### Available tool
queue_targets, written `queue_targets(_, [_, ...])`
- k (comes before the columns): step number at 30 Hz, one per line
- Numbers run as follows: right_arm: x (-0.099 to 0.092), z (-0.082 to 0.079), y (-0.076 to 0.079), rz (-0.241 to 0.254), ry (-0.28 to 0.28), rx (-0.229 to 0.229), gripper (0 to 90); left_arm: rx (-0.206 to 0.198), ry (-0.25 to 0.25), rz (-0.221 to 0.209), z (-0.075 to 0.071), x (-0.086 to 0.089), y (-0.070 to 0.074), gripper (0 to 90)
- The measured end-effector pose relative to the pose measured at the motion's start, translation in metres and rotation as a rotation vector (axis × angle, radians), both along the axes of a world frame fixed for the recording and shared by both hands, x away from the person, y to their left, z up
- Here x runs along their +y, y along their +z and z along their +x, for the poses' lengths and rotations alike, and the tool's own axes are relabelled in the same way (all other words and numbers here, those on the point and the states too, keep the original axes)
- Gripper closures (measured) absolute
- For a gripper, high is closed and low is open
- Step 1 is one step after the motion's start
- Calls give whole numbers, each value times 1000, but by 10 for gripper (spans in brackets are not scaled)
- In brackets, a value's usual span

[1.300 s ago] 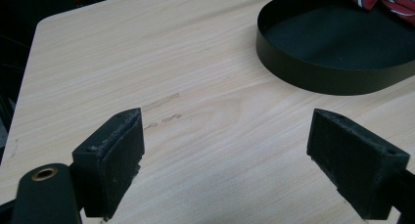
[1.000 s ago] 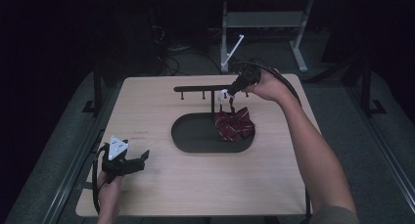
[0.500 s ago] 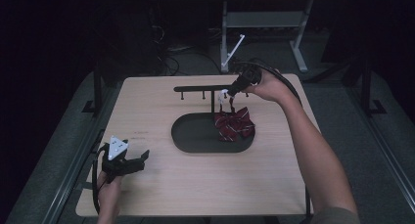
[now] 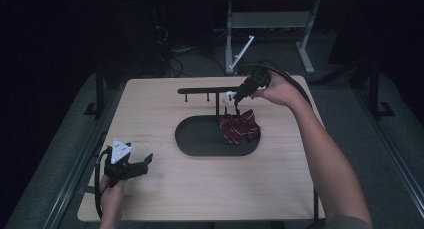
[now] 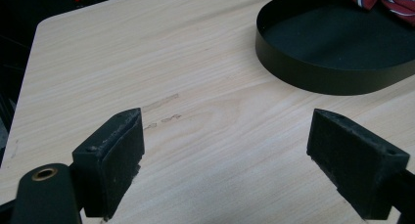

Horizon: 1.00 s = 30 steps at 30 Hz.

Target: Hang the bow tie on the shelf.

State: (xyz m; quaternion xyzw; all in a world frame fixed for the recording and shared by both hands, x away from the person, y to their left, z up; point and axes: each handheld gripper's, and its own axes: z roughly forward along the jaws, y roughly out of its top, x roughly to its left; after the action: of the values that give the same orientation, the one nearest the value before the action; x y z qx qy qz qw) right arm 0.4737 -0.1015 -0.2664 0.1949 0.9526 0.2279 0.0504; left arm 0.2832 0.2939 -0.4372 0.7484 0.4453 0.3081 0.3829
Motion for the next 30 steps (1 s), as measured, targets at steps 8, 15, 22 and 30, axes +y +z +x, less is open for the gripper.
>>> queue_targets(8, [-5, -6, -1, 28, 4, 3, 620, 0, 0, -6, -1, -1, 0, 135])
queue_targets(15, [-9, -11, -1, 47, 7, 3, 600, 5, 1, -2, -1, -2, 0, 135])
queue_targets(22, [-12, -15, 0, 62, 12, 2, 593, 4, 0, -3, -1, -2, 0, 135])
queue_targets(30, [-14, -20, -1, 74, 16, 4, 592, 0, 1, -6, -1, -1, 0, 136])
